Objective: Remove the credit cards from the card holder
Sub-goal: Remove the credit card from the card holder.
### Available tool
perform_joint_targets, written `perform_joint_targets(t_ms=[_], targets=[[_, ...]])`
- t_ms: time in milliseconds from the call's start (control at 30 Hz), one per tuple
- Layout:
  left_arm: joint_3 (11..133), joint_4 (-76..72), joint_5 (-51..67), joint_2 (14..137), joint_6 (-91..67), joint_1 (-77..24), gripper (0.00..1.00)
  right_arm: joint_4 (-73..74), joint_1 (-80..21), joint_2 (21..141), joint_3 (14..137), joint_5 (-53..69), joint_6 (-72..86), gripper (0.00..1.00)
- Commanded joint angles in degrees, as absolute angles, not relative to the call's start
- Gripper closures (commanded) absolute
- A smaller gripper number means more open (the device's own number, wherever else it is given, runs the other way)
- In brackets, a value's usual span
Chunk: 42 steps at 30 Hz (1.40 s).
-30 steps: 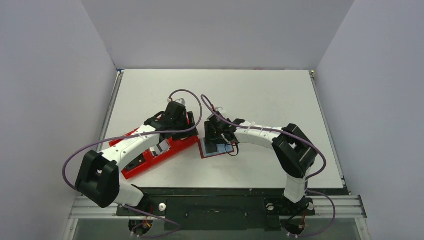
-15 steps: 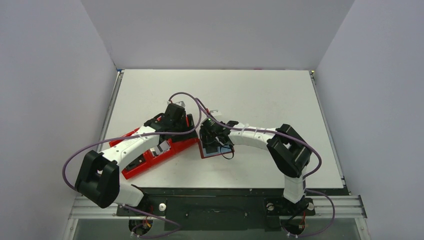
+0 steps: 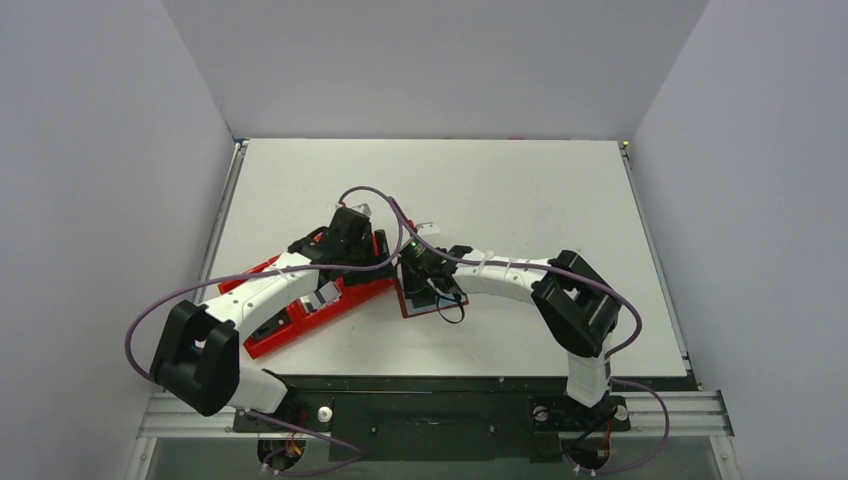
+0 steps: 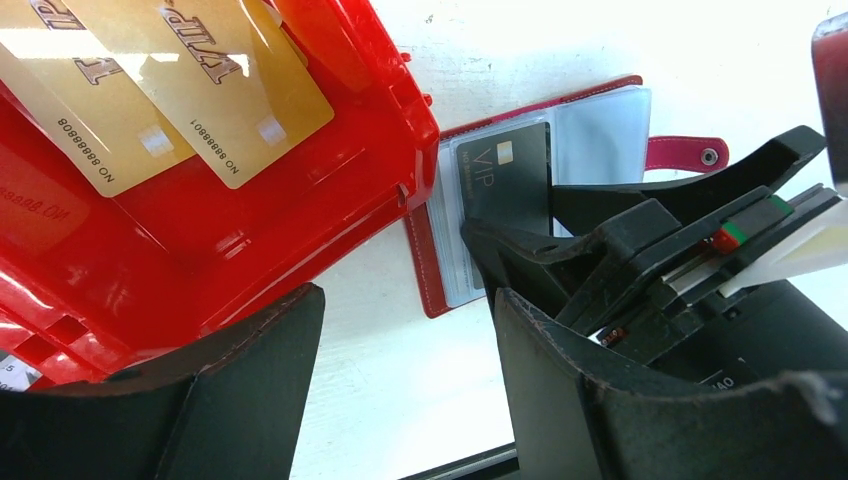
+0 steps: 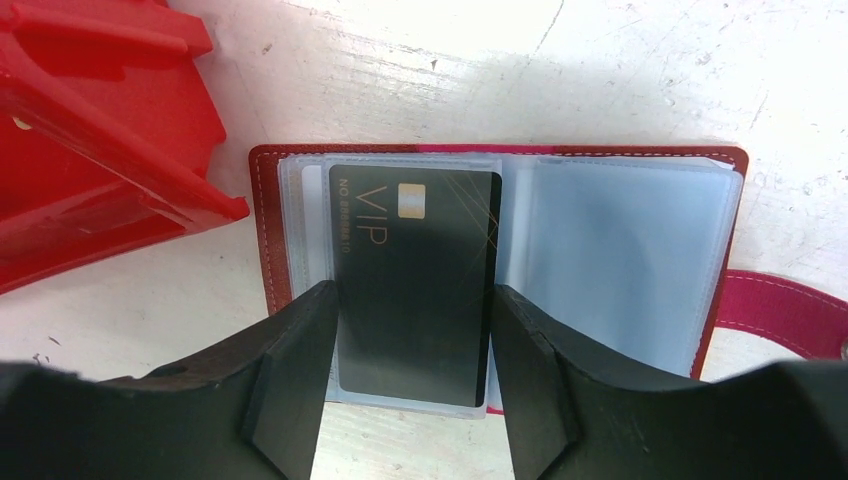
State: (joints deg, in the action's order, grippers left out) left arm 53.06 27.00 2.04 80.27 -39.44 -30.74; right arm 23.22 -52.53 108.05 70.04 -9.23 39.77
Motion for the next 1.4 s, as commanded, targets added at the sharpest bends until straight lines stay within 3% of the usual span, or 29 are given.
perform_joint_targets(t_ms=[0, 200, 467, 700, 800, 900, 1000, 1133, 1200, 1367], targets=[[53.7, 27.5, 3.2, 81.0, -37.3, -30.5, 0.39, 25.2, -54.0, 108.6, 70.6, -11.4, 39.8, 0.50], [54.2, 27.2, 5.2, 82.0, -38.1, -30.9, 0.39, 25.6, -53.5, 106.6, 67.4, -9.8, 40.3, 0.58], [53.9, 27.1, 5.8, 84.8, -40.0, -33.0, 0.39, 24.1, -52.9, 101.7, 61.9, -9.3, 43.1, 0.59], [52.7, 24.5, 8.1, 85.8, -42.7, -34.0, 0.39, 18.1, -51.2, 97.7, 58.2, -4.7, 46.3, 0.43], [51.6, 22.9, 8.4, 85.5, -43.2, -34.1, 0.40, 15.0, -49.8, 95.2, 56.2, -2.7, 47.5, 0.41], [51.2, 21.3, 8.5, 86.2, -43.8, -34.4, 0.47, 9.2, -45.3, 92.9, 52.5, 1.3, 50.2, 0.45], [51.9, 20.5, 8.6, 87.6, -44.1, -34.9, 0.60, 4.8, -41.7, 91.9, 49.7, 5.3, 51.4, 0.50], [53.9, 19.6, 9.4, 90.3, -44.1, -35.5, 0.74, 2.7, -39.0, 92.4, 49.8, 8.9, 51.3, 0.62], [55.1, 19.8, 9.7, 91.7, -44.2, -35.5, 0.79, 2.1, -38.3, 93.3, 50.1, 10.5, 51.4, 0.69], [57.0, 19.3, 10.3, 94.4, -43.8, -35.8, 0.86, 0.6, -37.7, 93.9, 49.1, 12.2, 52.1, 0.74]])
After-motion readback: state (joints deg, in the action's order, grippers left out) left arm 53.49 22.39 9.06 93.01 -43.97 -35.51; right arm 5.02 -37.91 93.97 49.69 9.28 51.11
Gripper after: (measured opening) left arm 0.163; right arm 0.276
